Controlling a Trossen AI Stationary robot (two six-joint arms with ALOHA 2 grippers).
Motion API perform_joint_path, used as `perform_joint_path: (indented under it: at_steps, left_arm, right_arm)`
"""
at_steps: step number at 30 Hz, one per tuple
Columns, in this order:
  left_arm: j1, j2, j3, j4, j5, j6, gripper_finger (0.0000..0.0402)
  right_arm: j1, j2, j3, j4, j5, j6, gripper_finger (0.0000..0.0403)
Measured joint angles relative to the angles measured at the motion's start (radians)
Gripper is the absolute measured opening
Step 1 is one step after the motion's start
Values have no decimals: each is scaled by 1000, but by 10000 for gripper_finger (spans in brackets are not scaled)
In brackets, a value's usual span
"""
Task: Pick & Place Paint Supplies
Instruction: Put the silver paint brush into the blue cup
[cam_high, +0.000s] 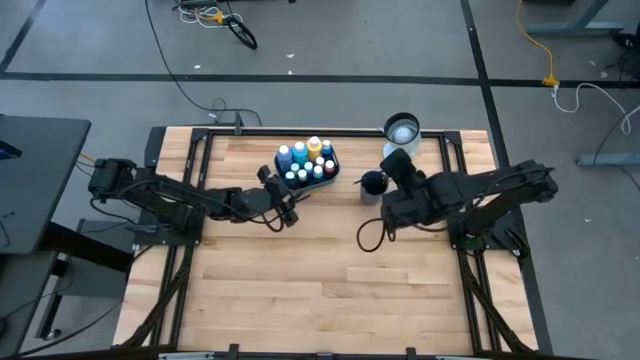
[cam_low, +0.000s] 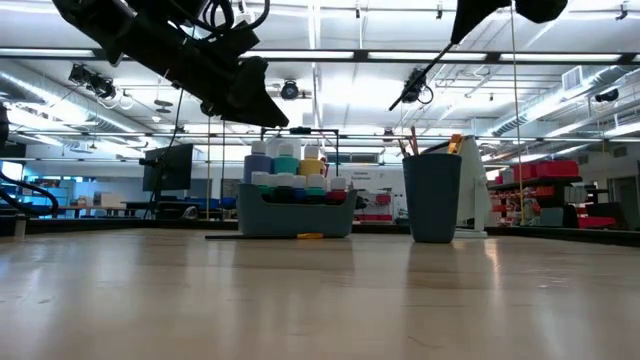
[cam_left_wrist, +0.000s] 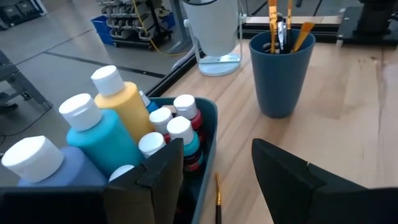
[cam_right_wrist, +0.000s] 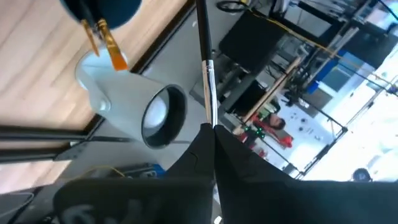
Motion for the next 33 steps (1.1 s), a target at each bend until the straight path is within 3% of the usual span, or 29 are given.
perform_joint_path:
  at_steps: [7,20,33]
  left_arm:
    - [9,0,0,0,3,-9,199]
    - [9,0,0,1,3,-12,199]
    - [9,0,0,1,3,-15,199]
  right_arm:
    - [-49,-21,-2,2,-110,-58,0]
    - [-169,-20,-92,12,-93,-262,0]
    - [-203,-19,-332,409,-92,-550,12]
